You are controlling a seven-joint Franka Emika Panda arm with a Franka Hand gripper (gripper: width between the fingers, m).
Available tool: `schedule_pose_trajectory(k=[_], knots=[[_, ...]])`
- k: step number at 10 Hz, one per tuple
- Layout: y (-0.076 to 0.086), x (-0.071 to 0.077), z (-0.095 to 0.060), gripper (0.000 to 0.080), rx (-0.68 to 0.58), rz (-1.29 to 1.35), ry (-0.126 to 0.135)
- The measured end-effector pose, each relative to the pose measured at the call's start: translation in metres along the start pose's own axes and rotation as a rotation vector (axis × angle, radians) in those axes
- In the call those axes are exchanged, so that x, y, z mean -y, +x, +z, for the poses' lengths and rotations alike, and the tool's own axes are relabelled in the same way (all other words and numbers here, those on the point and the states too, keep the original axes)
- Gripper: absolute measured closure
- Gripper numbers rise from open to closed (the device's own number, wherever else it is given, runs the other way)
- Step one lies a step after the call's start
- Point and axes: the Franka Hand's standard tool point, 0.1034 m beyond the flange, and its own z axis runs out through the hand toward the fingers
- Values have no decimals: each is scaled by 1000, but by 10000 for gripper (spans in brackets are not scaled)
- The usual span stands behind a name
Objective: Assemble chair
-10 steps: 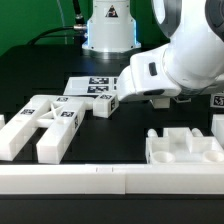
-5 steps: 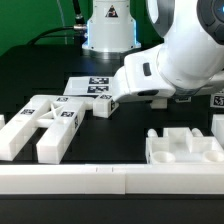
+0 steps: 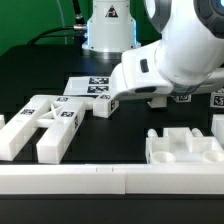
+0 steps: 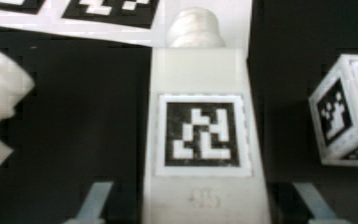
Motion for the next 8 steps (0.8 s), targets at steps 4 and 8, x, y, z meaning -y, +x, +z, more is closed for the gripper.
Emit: schedule_pose_trajectory(k=[4, 8], knots=[[-16, 4, -52, 505, -34, 16, 13], [-2, 4, -59, 505, -153, 17, 11]])
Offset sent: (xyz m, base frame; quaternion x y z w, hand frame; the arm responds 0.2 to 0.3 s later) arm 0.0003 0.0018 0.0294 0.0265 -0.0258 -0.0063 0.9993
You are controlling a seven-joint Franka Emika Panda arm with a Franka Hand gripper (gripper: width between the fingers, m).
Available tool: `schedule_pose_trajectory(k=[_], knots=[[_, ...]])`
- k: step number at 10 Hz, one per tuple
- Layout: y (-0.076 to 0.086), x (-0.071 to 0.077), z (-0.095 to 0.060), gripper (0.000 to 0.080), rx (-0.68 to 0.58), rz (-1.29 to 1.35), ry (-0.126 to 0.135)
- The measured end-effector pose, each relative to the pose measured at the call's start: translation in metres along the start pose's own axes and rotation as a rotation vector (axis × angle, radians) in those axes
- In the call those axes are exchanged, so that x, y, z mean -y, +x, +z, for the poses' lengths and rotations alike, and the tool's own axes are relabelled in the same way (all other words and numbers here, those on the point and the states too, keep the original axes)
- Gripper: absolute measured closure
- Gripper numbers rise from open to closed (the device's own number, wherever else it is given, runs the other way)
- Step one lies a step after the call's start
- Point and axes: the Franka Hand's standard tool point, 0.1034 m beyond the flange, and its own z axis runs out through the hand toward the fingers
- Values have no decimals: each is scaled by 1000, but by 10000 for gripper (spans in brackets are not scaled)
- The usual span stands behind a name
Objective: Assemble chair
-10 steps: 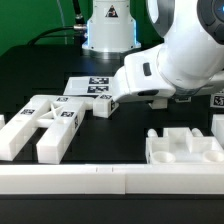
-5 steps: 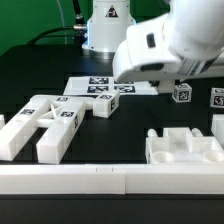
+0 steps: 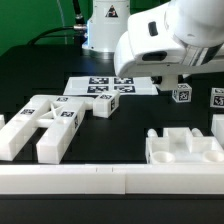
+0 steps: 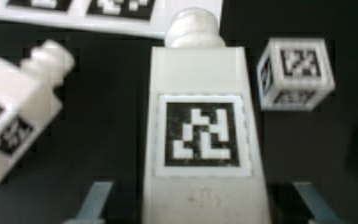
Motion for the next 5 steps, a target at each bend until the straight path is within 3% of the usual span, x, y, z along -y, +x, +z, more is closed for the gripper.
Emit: schedule_pose_trajectory(k=[3, 5], knots=[[-4, -2, -47, 505, -143, -3, 2], [-2, -3, -57, 505, -268, -3, 2]])
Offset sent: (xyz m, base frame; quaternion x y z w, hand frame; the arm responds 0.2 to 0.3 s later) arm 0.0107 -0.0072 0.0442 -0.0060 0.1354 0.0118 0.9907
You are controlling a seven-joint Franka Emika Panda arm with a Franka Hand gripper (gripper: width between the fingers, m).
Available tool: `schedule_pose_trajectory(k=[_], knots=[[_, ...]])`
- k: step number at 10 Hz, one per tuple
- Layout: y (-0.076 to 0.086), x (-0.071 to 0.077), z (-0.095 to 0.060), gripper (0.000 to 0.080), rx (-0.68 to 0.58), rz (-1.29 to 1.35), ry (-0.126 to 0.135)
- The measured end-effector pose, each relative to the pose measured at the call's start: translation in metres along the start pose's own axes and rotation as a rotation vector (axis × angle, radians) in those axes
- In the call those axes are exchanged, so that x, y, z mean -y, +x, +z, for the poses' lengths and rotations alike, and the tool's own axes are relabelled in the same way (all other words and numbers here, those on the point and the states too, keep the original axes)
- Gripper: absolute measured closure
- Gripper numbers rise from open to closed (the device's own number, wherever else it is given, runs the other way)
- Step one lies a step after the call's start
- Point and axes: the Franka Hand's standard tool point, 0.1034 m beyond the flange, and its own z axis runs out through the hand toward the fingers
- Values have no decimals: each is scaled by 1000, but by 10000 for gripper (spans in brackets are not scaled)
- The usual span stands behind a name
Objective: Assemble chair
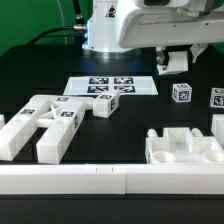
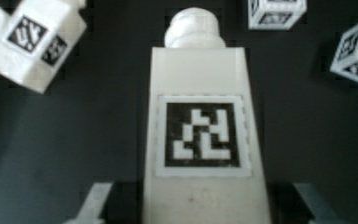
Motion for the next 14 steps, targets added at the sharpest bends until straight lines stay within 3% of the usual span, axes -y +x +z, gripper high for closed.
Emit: schedule_pose_trajectory(k=[4, 5, 7, 10, 12, 14], knots=[[12, -1, -3, 505, -299, 1, -3], [14, -2, -10, 505, -335, 8, 4], [32, -4, -41, 505, -478, 6, 11], [39, -6, -46, 505, -679, 8, 0], [41, -8, -46, 505, -776, 9, -8], [64, -12, -63, 505, -784, -10, -17]])
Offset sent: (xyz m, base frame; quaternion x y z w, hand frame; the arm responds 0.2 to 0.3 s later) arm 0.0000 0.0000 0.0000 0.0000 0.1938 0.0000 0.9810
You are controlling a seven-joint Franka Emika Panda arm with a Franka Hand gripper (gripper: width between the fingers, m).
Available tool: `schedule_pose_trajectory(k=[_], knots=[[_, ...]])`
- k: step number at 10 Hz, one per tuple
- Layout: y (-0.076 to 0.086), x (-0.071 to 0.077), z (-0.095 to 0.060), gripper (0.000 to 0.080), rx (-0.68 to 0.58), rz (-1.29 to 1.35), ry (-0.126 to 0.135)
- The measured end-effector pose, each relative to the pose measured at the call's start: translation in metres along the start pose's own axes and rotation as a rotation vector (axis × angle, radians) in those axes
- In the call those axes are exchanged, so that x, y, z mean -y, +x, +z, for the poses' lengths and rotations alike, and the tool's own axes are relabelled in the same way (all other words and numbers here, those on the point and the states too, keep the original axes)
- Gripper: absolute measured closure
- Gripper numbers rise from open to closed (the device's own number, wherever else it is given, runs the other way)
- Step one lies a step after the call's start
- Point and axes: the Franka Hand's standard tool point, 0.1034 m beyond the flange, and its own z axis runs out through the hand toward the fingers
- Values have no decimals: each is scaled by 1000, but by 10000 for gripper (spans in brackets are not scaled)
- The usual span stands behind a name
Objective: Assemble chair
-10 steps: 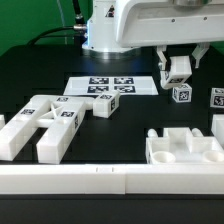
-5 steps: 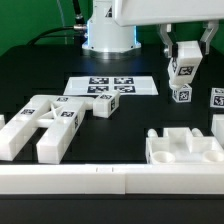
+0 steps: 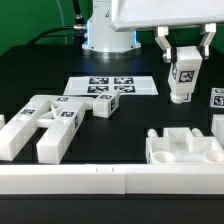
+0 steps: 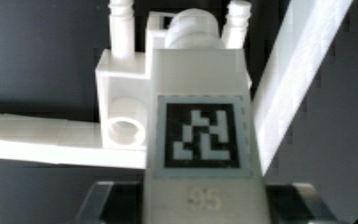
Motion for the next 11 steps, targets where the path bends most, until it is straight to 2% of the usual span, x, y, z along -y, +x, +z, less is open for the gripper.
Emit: schedule_pose_trajectory(k=[1, 2, 6, 8, 11], knots=[[11, 3, 8, 505, -12, -12, 1], [13, 7, 13, 505, -11, -21, 3], [13, 7, 15, 505, -41, -19, 1], [27, 5, 20, 505, -167, -32, -9], [32, 6, 33, 505, -136, -38, -6]])
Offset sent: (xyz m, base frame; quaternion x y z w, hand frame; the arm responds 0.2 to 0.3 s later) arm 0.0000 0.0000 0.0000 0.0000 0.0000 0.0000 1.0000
